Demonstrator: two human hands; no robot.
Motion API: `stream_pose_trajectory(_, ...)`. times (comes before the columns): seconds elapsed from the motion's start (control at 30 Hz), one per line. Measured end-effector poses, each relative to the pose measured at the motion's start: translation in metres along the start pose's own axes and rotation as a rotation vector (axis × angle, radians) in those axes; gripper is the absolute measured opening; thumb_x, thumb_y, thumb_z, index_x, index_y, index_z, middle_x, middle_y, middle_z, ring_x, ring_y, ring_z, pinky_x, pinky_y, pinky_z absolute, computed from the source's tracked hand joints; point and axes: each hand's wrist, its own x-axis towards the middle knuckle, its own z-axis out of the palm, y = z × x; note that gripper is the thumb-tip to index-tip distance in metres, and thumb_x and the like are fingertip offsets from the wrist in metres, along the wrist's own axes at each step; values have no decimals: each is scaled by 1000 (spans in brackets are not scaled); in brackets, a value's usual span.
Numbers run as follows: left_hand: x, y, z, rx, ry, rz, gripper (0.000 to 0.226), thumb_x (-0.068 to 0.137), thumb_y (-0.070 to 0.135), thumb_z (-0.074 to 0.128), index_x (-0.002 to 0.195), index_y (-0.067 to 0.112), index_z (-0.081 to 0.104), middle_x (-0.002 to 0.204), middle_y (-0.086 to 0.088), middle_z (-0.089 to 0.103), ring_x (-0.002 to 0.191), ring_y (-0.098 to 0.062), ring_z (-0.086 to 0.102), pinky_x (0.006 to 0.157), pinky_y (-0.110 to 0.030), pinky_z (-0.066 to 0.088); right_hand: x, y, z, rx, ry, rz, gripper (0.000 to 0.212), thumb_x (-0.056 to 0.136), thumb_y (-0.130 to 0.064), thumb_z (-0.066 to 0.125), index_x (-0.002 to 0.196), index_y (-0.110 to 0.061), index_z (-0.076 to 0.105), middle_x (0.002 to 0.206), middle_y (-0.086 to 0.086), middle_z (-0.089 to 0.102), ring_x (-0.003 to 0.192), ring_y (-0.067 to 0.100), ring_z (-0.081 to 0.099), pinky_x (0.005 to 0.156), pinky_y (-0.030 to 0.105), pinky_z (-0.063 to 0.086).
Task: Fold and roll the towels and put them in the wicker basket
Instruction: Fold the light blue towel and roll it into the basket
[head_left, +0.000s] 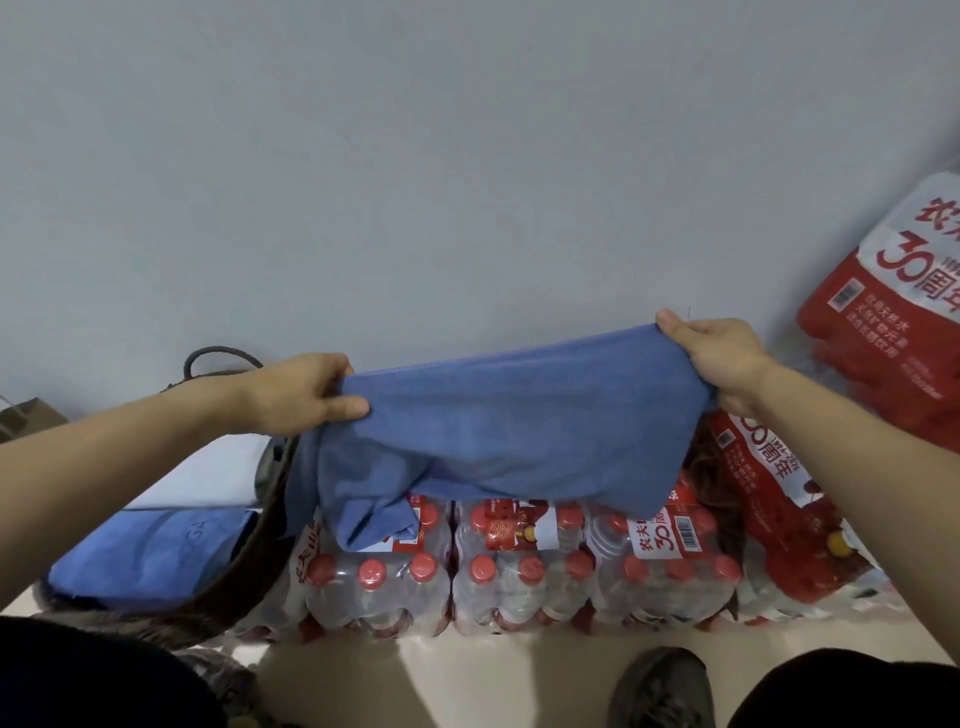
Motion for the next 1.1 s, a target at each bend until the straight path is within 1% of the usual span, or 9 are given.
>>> stream_pose_trajectory(0.13, 2, 4, 14, 10, -117, 15, 22, 90, 24, 69, 82, 18, 49, 74, 4, 55, 64, -9, 50, 52, -13, 35, 10, 3, -11, 22, 243, -79, 43, 71, -55, 81, 65, -14, 68, 59, -8, 68, 58, 12, 64, 54, 26, 53)
stream_pose_trajectory(0.3, 7, 5, 23, -88, -240, -79, 16, 92, 26, 65, 90, 12, 60, 74, 1, 66, 65, -20, 64, 64, -27, 55, 15, 19, -33, -181, 478, -98, 44, 78, -54, 75, 86, -11, 74, 92, 11, 73, 85, 27, 67, 81, 38, 56)
stream_pose_trajectory(0.4, 9, 7, 28, 31, -302, -135, 16, 95, 23, 55, 83, 14, 59, 75, -3, 66, 70, -23, 72, 65, -26, 55, 13, 24, -39, -266, 559, -107, 49, 85, -52, 69, 87, -3, 71, 95, 20, 71, 89, 33, 66, 76, 35, 49)
stream_pose_trajectory(0.53, 13, 4, 38, -323, -224, -247, 20, 97, 20, 52, 82, 9, 59, 79, -7, 60, 70, -20, 62, 69, -31, 55, 10, 30, -41, -435, 566, -38, 54, 93, -49, 59, 85, 5, 64, 101, 29, 66, 96, 43, 62, 84, 44, 47)
stream_pose_trajectory(0.63, 11, 0, 33, -522, -217, -206, 40, 94, 40, 61, 92, 0, 67, 90, -18, 71, 78, -24, 65, 80, -39, 55, 9, 34, -49, -504, 574, 12, 58, 96, -47, 54, 95, 10, 64, 110, 33, 63, 104, 46, 59, 91, 46, 46)
stream_pose_trajectory(0.73, 5, -7, 19, -503, -457, -179, 52, 83, 49, 72, 100, -1, 70, 101, -18, 74, 94, -31, 71, 89, -41, 56, 8, 40, -56, -543, 575, 31, 61, 97, -46, 52, 99, 14, 63, 113, 35, 61, 107, 48, 58, 95, 48, 45)
stream_pose_trajectory(0.83, -1, -16, 11, -356, -667, -164, 37, 77, 29, 83, 104, 5, 73, 106, -15, 74, 101, -31, 70, 87, -38, 56, 6, 44, -61, -589, 571, 53, 61, 99, -44, 51, 106, 16, 62, 117, 38, 59, 111, 49, 56, 97, 46, 44)
stream_pose_trajectory(0.93, -5, -20, 10, -310, -641, -167, 20, 78, 20, 80, 95, 10, 75, 100, -9, 76, 95, -25, 73, 79, -29, 56, 5, 45, -62, -617, 521, 75, 61, 100, -43, 49, 111, 17, 60, 121, 38, 58, 115, 49, 54, 98, 45, 43)
stream_pose_trajectory(1.1, -5, -26, 14, -414, -472, -159, 25, 86, 25, 70, 99, 3, 73, 100, -12, 75, 94, -27, 72, 77, -28, 54, 3, 45, -55, -648, 428, 102, 67, 102, -45, 41, 109, 19, 60, 122, 39, 56, 116, 50, 53, 98, 46, 42)
